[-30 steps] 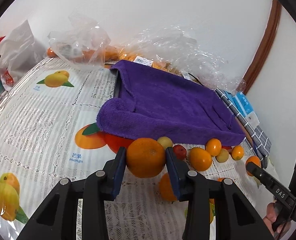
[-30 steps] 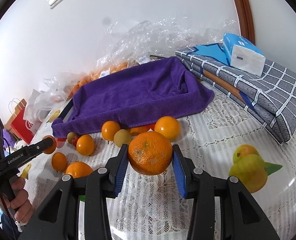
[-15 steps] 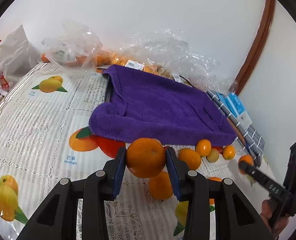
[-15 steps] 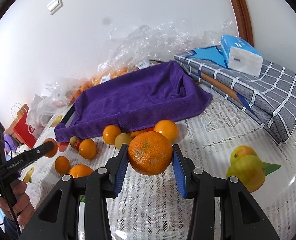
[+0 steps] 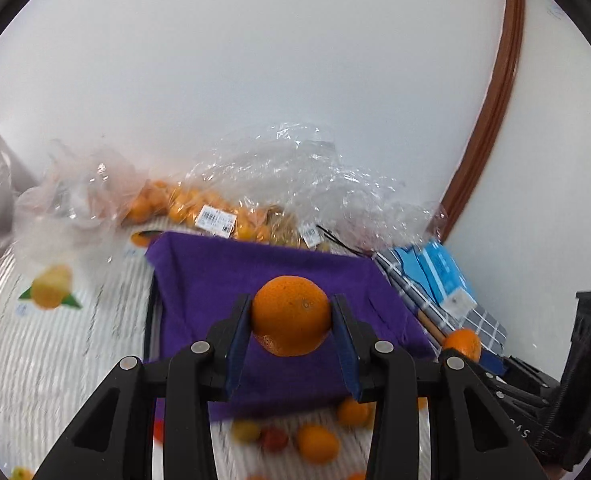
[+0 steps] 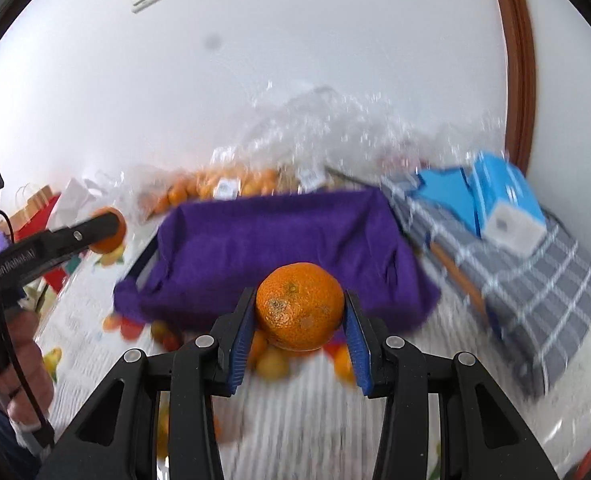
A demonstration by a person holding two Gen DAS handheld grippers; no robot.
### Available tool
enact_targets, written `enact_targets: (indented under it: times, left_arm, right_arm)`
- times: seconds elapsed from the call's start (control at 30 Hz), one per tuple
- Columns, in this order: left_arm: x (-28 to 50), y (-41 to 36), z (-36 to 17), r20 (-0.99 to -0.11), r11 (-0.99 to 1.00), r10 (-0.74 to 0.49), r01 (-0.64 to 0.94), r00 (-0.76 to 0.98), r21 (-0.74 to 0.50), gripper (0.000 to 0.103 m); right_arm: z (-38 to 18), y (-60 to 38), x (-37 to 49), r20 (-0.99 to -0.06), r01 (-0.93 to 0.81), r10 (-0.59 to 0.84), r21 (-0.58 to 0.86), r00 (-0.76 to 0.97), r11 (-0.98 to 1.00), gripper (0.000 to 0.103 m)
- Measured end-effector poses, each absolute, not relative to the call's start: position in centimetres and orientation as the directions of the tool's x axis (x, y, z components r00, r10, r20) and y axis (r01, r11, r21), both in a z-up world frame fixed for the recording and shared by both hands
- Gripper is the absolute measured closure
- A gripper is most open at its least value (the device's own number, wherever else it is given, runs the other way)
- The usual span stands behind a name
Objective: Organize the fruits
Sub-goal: 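Carry the right gripper's orange over the purple towel while the left carries its orange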
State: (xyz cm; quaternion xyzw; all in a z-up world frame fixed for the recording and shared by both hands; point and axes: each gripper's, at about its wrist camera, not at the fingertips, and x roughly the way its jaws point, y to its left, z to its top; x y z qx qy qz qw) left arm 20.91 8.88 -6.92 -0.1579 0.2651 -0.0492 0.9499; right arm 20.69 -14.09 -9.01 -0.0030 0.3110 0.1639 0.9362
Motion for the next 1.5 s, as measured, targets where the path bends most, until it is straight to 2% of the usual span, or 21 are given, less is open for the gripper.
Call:
enact_targets:
  times: [0.13,0.43,0.7,0.87,1.2,1.5]
  left_arm:
    - [23.1,9.5,-9.3,-0.513,0.945,-0.132,-0.049,0.848,-0.324,0.066]
    - [25.4,10.9,-13.0,-0.560,0.932,-0.139,-0.084,0.816,-0.354,0.066]
    - [25.8,11.6,-13.7,-0.563,0.925,-0.151,-0.085,0.813,-0.371,0.065]
    - [26.3,11.4,-14.1,-0.582,0.917,-0.207,-0.051,0.787,-0.395,0.065]
    - [26.6,10.8,-14.4,-0.602,0.918,-0.231,-0.033,0.764,-0.395,0.065]
    - [27.0,10.3,-14.8,-0.623,0.921,-0.253,-0.012,0.740,-0.389,0.065]
  right_arm:
    - [-9.1,-13.2,24.3,-0.574,-0.315,0.294,0.066,0.764,0.947,0.061]
    - [-13.1,-13.6,28.3,-0.611,-0.296,0.280,0.077,0.740,0.952,0.061]
    - [-14.2,-15.1,29.1,-0.625,-0.254,0.269,0.114,0.733,0.960,0.061]
    - [-15.0,-15.2,29.6,-0.648,-0.246,0.274,0.136,0.711,0.960,0.061]
    - [-16.1,-13.7,29.5,-0.686,-0.264,0.249,0.085,0.683,0.961,0.061]
    - [-16.6,-14.2,29.9,-0.702,-0.229,0.236,0.106,0.672,0.968,0.060]
